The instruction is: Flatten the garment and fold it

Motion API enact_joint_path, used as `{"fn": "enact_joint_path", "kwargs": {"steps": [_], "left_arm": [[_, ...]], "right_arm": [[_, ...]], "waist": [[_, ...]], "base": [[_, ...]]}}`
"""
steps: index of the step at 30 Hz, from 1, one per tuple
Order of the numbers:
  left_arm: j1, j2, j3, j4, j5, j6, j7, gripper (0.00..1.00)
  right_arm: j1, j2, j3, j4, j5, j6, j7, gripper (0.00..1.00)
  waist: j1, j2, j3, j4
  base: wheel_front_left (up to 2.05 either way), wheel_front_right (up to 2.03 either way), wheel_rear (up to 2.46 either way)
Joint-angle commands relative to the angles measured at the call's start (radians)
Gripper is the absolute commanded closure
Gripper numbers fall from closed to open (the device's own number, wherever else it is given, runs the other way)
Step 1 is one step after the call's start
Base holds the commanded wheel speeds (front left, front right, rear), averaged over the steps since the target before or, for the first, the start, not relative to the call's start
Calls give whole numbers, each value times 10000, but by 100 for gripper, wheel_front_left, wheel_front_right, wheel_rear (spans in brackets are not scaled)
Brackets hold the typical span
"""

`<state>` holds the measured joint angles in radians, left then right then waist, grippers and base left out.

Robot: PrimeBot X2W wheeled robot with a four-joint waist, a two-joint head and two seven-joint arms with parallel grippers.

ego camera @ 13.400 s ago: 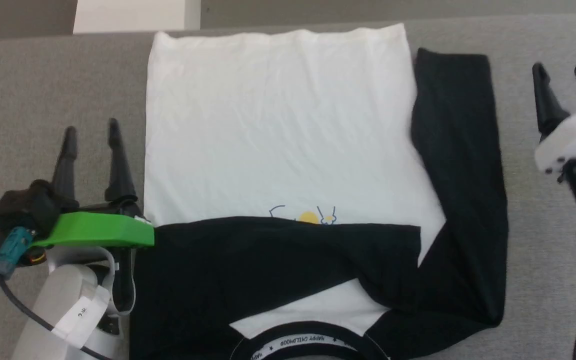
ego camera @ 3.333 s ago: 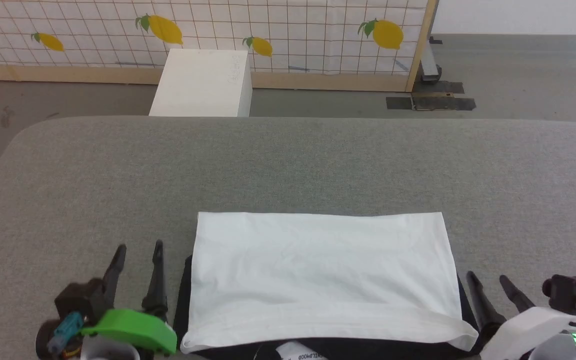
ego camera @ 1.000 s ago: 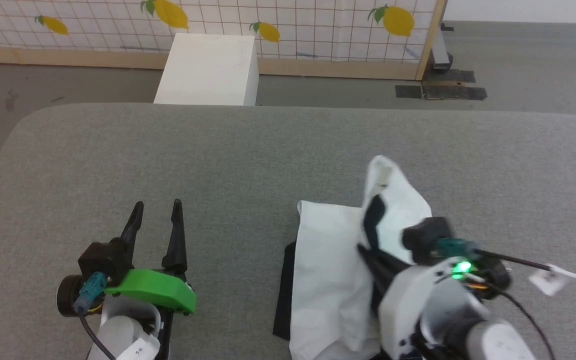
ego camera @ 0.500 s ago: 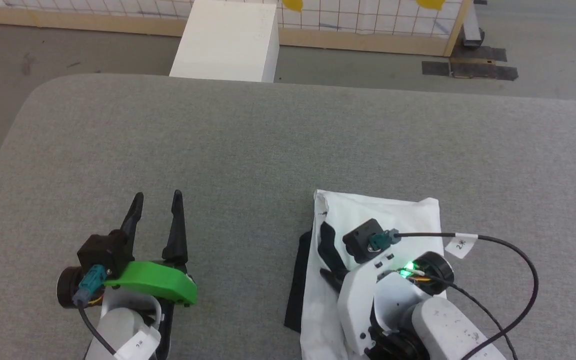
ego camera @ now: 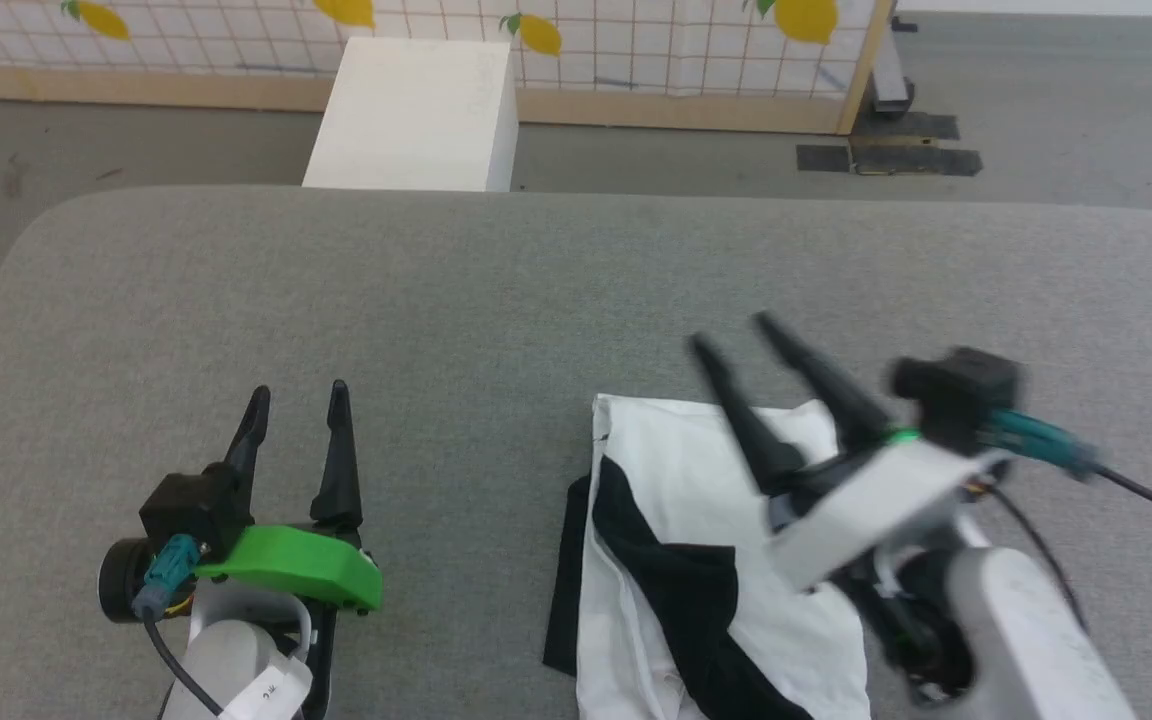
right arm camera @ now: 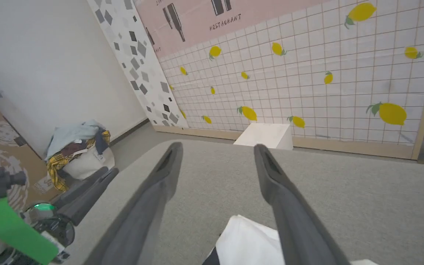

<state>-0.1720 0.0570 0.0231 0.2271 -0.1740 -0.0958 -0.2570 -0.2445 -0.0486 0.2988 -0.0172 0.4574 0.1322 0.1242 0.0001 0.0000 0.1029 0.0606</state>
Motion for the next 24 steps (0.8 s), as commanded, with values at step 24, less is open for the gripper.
{"fn": "enact_joint_path", "kwargs": {"steps": [24], "left_arm": [[473, -58, -27, 0, 96, -114, -47, 0]], "right_arm": [[1591, -16, -2569, 3739, 1761, -15, 1294, 0]], "waist": [[-1, 0, -684, -260]], "base": [[0, 0, 0]]}}
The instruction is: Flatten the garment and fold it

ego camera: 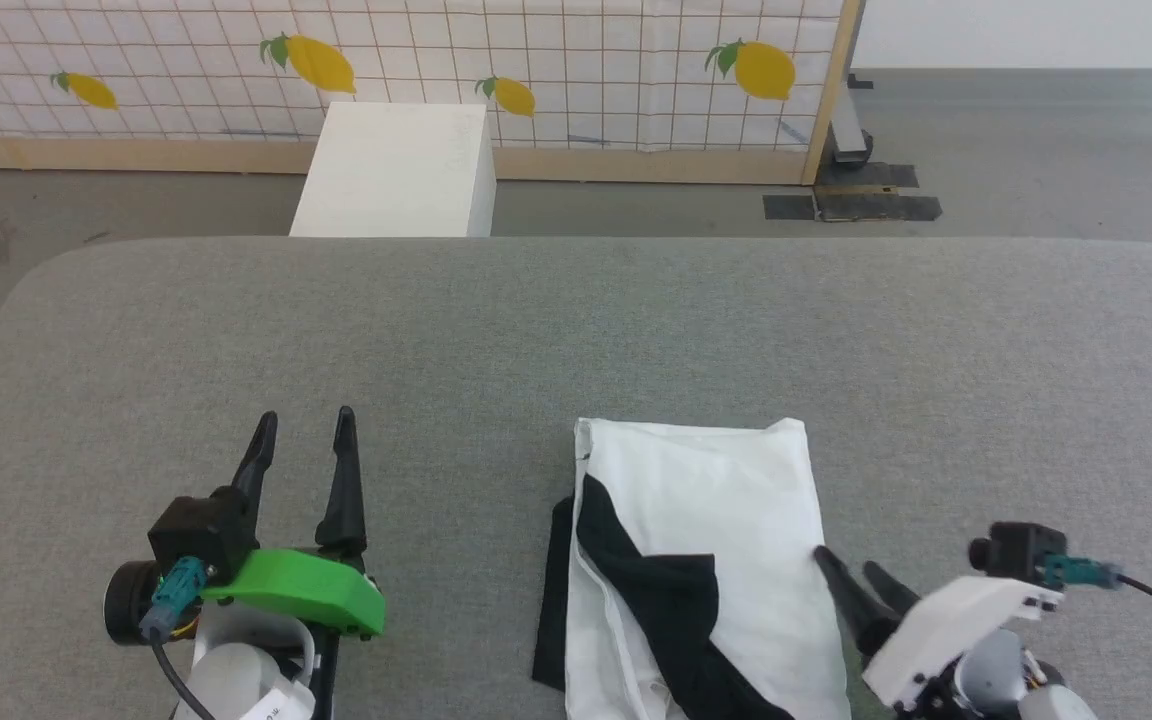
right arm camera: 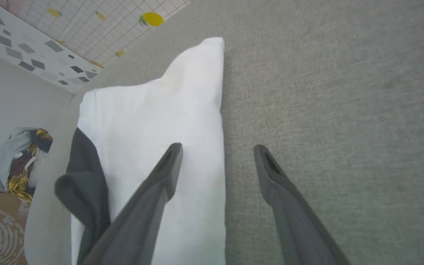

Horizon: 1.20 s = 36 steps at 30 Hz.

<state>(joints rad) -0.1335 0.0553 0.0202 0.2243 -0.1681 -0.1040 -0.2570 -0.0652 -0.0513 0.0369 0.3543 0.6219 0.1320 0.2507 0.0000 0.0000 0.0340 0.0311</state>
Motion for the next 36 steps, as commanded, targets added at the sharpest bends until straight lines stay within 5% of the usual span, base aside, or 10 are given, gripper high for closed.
{"fn": "enact_joint_path", "kwargs": {"steps": [1, 10, 11, 12, 14, 17, 25, 31, 36], "left_arm": [[89, -41, -7, 27, 32, -35, -47, 0], [177, -46, -64, -4, 11, -37, -47, 0], [192, -46, -67, -1, 5, -34, -47, 0], [211, -46, -68, 1, -4, -27, -47, 0], [251, -47, -51, -10, -20, -11, -47, 0], [335, -48, 20, -66, -47, 41, -47, 0], [365, -49, 233, -451, -30, 144, -47, 0], [41, -49, 299, -951, 83, 180, -47, 0], [-501, 1, 179, -1378, 312, 155, -47, 0]], "right_arm": [[-339, 11, 186, 242, 299, -13, 139, 0], [-1258, 11, 1079, 2142, 246, -13, 1295, 0], [-1283, 11, 1109, 2240, 235, -13, 1419, 14], [-1309, 11, 1143, 2308, 238, -13, 1523, 54], [-1360, 11, 1190, 2315, 120, -13, 1563, 100], [-1552, 11, 1197, 2067, -657, -13, 1482, 100], [-2634, -152, 1672, -214, -5295, -13, 2605, 100], [-3675, -1950, 2845, -1221, -6158, -13, 3656, 100], [-4552, -3445, 2849, -1105, -6082, -13, 3822, 100]], "waist": [[0, 0, 11, 60], [0, 0, 25, 227], [0, 0, 16, 232], [0, 0, 6, 230], [0, 0, -3, 198], [0, 0, 13, 52], [0, 0, 397, -957], [0, 0, 1106, -2050], [0, 0, 2039, -2947]], "base": [[0, 0, 0], [0, 0, 0], [0, 0, 0], [0, 0, 0], [0, 0, 0], [0, 0, 0], [0, 0, 0], [0, 0, 0], [0, 0, 0]]}}
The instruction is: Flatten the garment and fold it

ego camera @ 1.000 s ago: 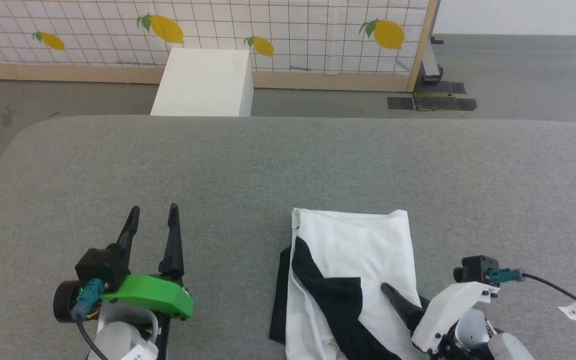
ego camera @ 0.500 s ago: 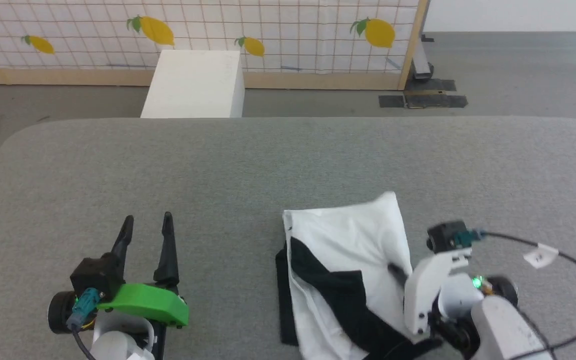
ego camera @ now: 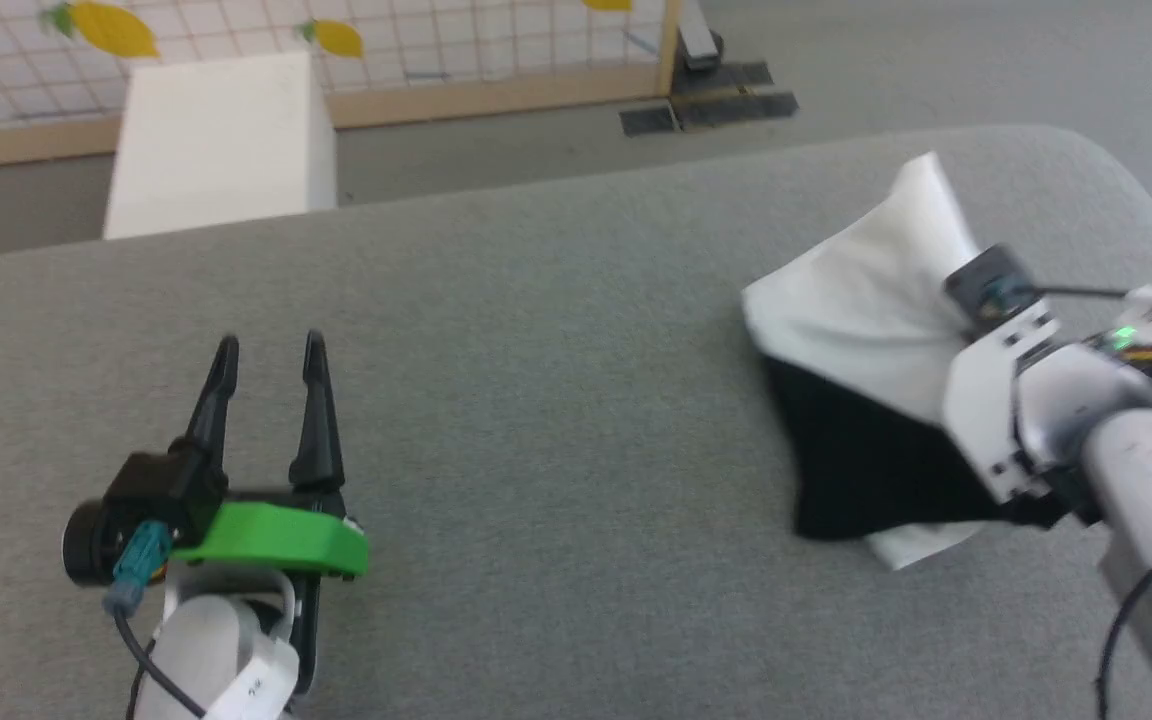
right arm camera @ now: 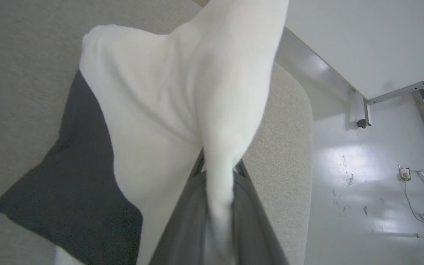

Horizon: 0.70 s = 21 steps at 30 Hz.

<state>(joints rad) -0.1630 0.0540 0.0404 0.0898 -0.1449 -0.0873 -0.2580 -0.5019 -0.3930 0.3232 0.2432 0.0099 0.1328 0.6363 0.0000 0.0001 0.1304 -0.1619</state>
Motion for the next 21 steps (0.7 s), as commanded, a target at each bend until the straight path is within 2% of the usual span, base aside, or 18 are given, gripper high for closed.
{"fn": "enact_joint_path", "kwargs": {"steps": [1, 5, 9, 14, 21], "left_arm": [[-362, 55, -66, -107, 148, -25, -38, 0], [-878, 261, -145, -314, 346, -50, -38, 0], [-1250, 470, -214, -499, 508, -50, -23, 0], [-1610, 694, -300, -752, 624, -63, 115, 0], [-1972, 978, -406, -1010, 724, -83, 452, 0]], "right_arm": [[-361, -293, -47, 107, 47, -21, -102, 100], [-981, -961, -50, 642, 10, -21, -383, 100], [-1616, -1218, -333, 1281, -184, -21, -696, 100], [-2205, -1285, -1175, 2165, -591, -21, -1362, 100], [-2796, -1073, -2790, 3313, -1391, -21, -2603, 100]], "waist": [[0, -1, 1294, -1185], [0, -1, 2026, -1717], [0, -1, 2681, -2034], [0, -1, 3274, -2030], [0, -1, 3878, -1629]], "base": [[0, 0, 0], [0, 0, 0], [0, 0, 0], [0, 0, 0], [0, 0, 0]]}}
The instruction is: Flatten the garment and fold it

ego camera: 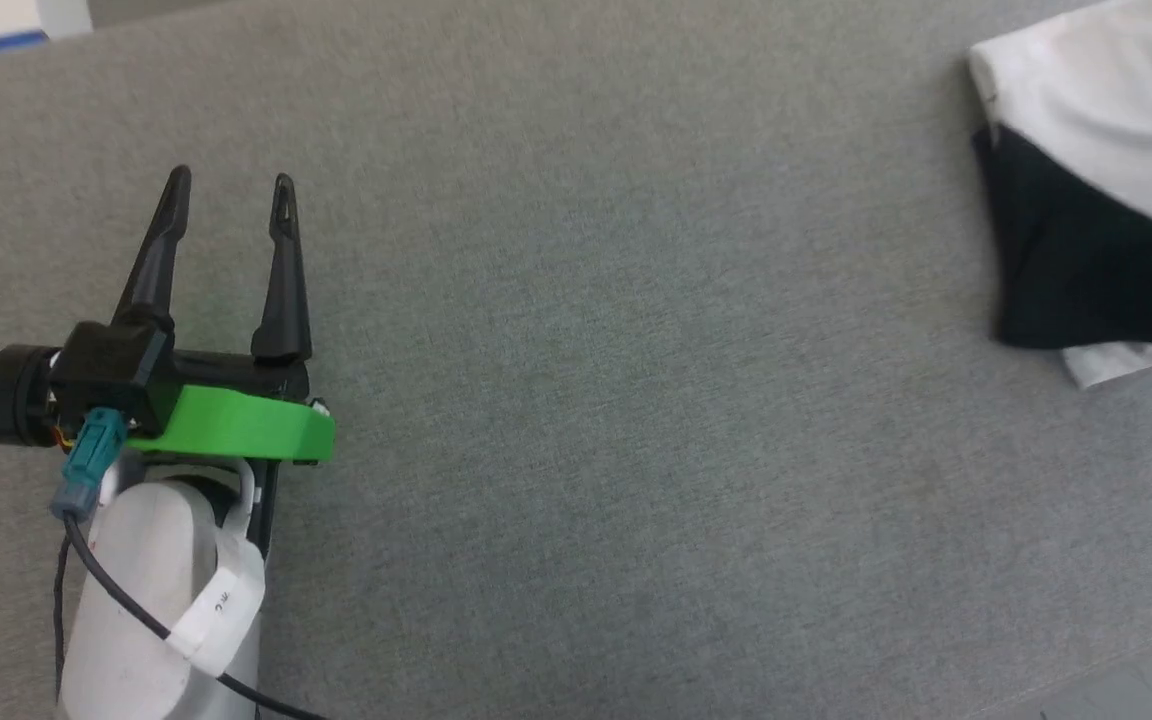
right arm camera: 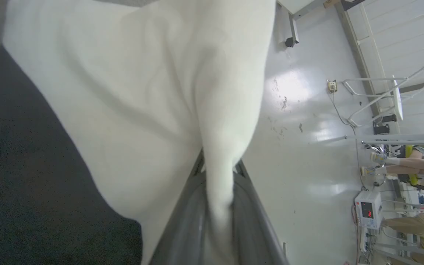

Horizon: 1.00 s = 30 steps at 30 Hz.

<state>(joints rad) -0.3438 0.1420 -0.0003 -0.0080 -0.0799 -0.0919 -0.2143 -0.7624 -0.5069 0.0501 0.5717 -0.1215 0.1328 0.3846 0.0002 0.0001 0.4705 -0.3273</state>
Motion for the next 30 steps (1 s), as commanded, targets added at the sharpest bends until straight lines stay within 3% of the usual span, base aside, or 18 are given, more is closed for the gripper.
{"fn": "enact_joint_path", "kwargs": {"steps": [1, 6, 7, 8, 9, 10, 16, 22, 30], "left_arm": [[-182, 108, -7, -52, 65, -34, 34, 0], [-172, 131, -83, -31, 20, -20, 59, 0], [-150, 124, -90, -4, -3, -12, 50, 0], [-129, 123, -99, 30, -16, -9, 41, 0], [-103, 118, -103, 77, -35, 2, 26, 0], [-79, 108, -106, 126, -53, 12, 5, 0], [213, -122, -189, 595, -230, 101, -203, 0], [711, -441, -251, 1282, -565, 198, -398, 0], [1411, -691, -320, 1910, -1065, 247, -462, 0]], "right_arm": [[-238, 116, -206, 157, -206, -21, -209, 100], [-389, 463, -1149, 747, -782, -21, -918, 100], [-404, 507, -1293, 842, -925, -21, -1111, 71], [-410, 537, -1385, 927, -1032, -21, -1254, 58], [-425, 592, -1586, 1050, -1127, -21, -1375, 18], [-414, 646, -1766, 1135, -1205, -21, -1432, 0], [-114, 794, -2671, 1335, -1436, -21, -2248, 0], [719, 1036, -3158, 887, -802, -21, -3492, 0], [2563, 1799, -3157, -1327, 746, -21, -4542, 0]], "waist": [[-2, -1, 512, 83], [-2, -1, 501, 387], [-2, -1, 457, 430], [-2, -1, 404, 467], [-2, -1, 330, 503], [-2, -1, 241, 532], [-2, -1, -711, 796], [-2, -1, -2167, 1270], [-2, -1, -3647, 2110]], "base": [[0, 0, 0], [0, 0, 0], [0, 0, 0], [0, 0, 0], [0, 0, 0], [0, 0, 0], [0, 0, 0], [0, 0, 0], [0, 0, 0]]}}
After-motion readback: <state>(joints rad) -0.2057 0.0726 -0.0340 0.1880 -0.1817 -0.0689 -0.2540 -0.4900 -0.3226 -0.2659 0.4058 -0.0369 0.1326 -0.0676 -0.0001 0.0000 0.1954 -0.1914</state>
